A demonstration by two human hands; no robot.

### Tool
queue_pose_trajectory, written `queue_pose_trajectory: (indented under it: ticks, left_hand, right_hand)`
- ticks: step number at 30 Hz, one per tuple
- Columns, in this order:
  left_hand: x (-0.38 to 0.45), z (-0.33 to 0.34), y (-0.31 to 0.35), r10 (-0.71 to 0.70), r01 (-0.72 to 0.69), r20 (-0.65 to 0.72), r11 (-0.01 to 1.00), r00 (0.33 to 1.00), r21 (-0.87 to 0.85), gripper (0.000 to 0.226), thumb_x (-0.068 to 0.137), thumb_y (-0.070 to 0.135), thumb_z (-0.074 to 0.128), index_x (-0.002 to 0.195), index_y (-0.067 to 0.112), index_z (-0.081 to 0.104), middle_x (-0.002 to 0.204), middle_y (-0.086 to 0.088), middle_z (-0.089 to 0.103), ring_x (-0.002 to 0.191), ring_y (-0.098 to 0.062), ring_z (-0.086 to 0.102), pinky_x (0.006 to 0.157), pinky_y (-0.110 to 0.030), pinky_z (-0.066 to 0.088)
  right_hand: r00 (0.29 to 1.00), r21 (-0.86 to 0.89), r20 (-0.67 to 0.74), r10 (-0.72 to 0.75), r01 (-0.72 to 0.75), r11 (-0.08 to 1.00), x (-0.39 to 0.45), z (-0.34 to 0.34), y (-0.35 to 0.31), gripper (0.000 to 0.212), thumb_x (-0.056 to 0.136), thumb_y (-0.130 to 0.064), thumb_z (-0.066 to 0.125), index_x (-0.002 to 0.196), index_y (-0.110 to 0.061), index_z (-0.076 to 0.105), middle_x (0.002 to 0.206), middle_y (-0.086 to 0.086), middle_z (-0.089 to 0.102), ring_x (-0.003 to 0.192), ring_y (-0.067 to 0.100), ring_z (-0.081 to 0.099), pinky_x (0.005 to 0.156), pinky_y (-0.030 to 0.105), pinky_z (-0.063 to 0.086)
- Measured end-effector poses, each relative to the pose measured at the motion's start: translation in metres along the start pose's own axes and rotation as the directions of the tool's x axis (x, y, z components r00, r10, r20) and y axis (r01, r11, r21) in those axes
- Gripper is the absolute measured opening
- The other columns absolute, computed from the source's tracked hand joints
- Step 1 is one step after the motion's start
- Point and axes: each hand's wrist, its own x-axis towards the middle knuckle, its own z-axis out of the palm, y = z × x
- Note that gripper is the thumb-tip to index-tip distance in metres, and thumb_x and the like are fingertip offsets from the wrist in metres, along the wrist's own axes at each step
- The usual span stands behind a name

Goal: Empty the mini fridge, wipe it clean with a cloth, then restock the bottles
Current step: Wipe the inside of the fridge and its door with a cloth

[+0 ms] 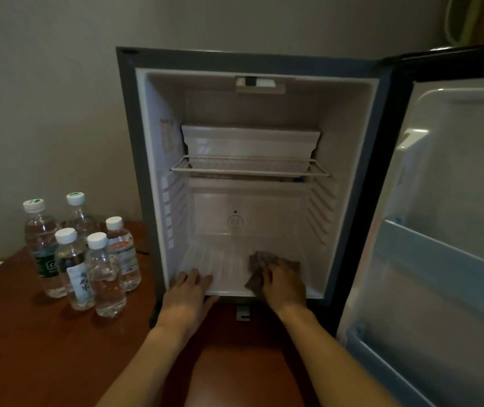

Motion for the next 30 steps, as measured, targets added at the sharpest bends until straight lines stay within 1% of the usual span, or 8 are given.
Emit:
queue_pose_trajectory:
  ticks: [4, 8, 12, 18, 22, 26, 28, 30]
  left_hand:
    - [0.003, 0.004, -0.001, 0.017, -0.017, -0.025, 1.000, 1.000, 0.008, 0.054, 0.103, 0.054, 0.041, 0.151, 0.030, 0.037, 0.140, 0.000, 0.042, 0.132, -0.024, 0.039, 0.102, -0.038, 0.044]
    - [0.002, 0.009, -0.004, 0.016, -0.016, -0.054, 1.000, 0.998, -0.009, 0.053, 0.100, 0.054, 0.048, 0.147, 0.029, 0.047, 0.133, -0.001, 0.050, 0.125, -0.025, 0.046, 0.094, -0.041, 0.049]
    - [0.005, 0.007, -0.003, 0.022, -0.022, -0.026, 1.000, 0.999, 0.018, 0.054, 0.103, 0.055, 0.041, 0.151, 0.031, 0.035, 0.142, 0.001, 0.041, 0.133, -0.024, 0.038, 0.102, -0.040, 0.044]
    - [0.004, 0.002, -0.001, 0.032, -0.032, -0.001, 0.998, 0.999, 0.046, 0.055, 0.104, 0.054, 0.037, 0.153, 0.030, 0.032, 0.144, 0.000, 0.039, 0.134, -0.024, 0.036, 0.108, -0.039, 0.039]
    - [0.005, 0.002, 0.000, 0.025, -0.026, 0.026, 0.998, 0.999, 0.049, 0.056, 0.104, 0.054, 0.038, 0.153, 0.027, 0.035, 0.144, -0.003, 0.040, 0.132, -0.027, 0.038, 0.110, -0.041, 0.037]
    - [0.006, -0.004, 0.007, 0.002, -0.009, 0.098, 0.997, 0.995, 0.079, 0.054, 0.104, 0.051, 0.040, 0.149, 0.022, 0.036, 0.143, -0.009, 0.038, 0.131, -0.033, 0.038, 0.108, -0.046, 0.038]
    - [0.007, -0.009, 0.013, -0.015, 0.003, 0.116, 0.995, 0.993, 0.100, 0.054, 0.102, 0.054, 0.043, 0.144, 0.021, 0.038, 0.140, -0.010, 0.038, 0.129, -0.033, 0.039, 0.105, -0.049, 0.041]
    - [0.011, -0.013, 0.023, -0.003, -0.010, 0.111, 0.993, 0.994, 0.115, 0.057, 0.099, 0.059, 0.045, 0.142, 0.022, 0.038, 0.140, -0.009, 0.038, 0.129, -0.031, 0.039, 0.104, -0.048, 0.042]
  right_hand:
    - [1.000, 0.013, -0.007, 0.028, -0.028, 1.000, 0.033, 0.008, -0.004, 0.030, 0.103, -0.024, 0.043, 0.110, -0.007, 0.067, 0.119, 0.011, 0.064, 0.105, 0.024, 0.059, 0.093, 0.029, 0.043]
    - [0.995, -0.034, 0.041, 0.094, -0.093, 0.995, 0.066, 0.005, -0.012, 0.033, 0.102, -0.028, 0.045, 0.118, -0.007, 0.064, 0.125, 0.012, 0.062, 0.112, 0.025, 0.059, 0.093, 0.026, 0.042]
    - [0.990, -0.059, 0.081, 0.119, -0.115, 0.992, 0.075, 0.004, -0.017, 0.039, 0.100, -0.033, 0.048, 0.127, -0.008, 0.061, 0.131, 0.011, 0.060, 0.117, 0.026, 0.057, 0.099, 0.028, 0.041]
    - [0.999, -0.068, 0.017, 0.033, -0.032, 0.997, 0.038, -0.001, -0.010, 0.027, 0.100, -0.019, 0.045, 0.118, -0.008, 0.061, 0.123, 0.016, 0.059, 0.113, 0.034, 0.055, 0.094, 0.036, 0.043]
    - [0.990, 0.031, 0.136, 0.045, -0.050, 0.998, 0.010, 0.004, -0.006, 0.033, 0.103, -0.022, 0.044, 0.129, -0.009, 0.059, 0.135, 0.012, 0.056, 0.121, 0.025, 0.053, 0.107, 0.034, 0.040]
    - [0.982, -0.061, 0.166, 0.094, -0.084, 0.995, -0.010, -0.001, -0.003, 0.042, 0.104, -0.028, 0.037, 0.141, -0.015, 0.050, 0.147, 0.009, 0.045, 0.134, 0.028, 0.042, 0.113, 0.037, 0.034]
    - [0.991, -0.092, 0.134, 0.029, -0.016, 0.996, -0.023, -0.002, -0.001, 0.039, 0.104, -0.022, 0.039, 0.139, -0.009, 0.051, 0.143, 0.012, 0.048, 0.133, 0.032, 0.043, 0.116, 0.040, 0.028]
    - [0.997, -0.101, 0.032, -0.064, 0.067, 0.993, -0.035, 0.004, 0.006, 0.034, 0.098, -0.017, 0.046, 0.124, -0.004, 0.063, 0.128, 0.014, 0.059, 0.121, 0.036, 0.054, 0.112, 0.045, 0.033]
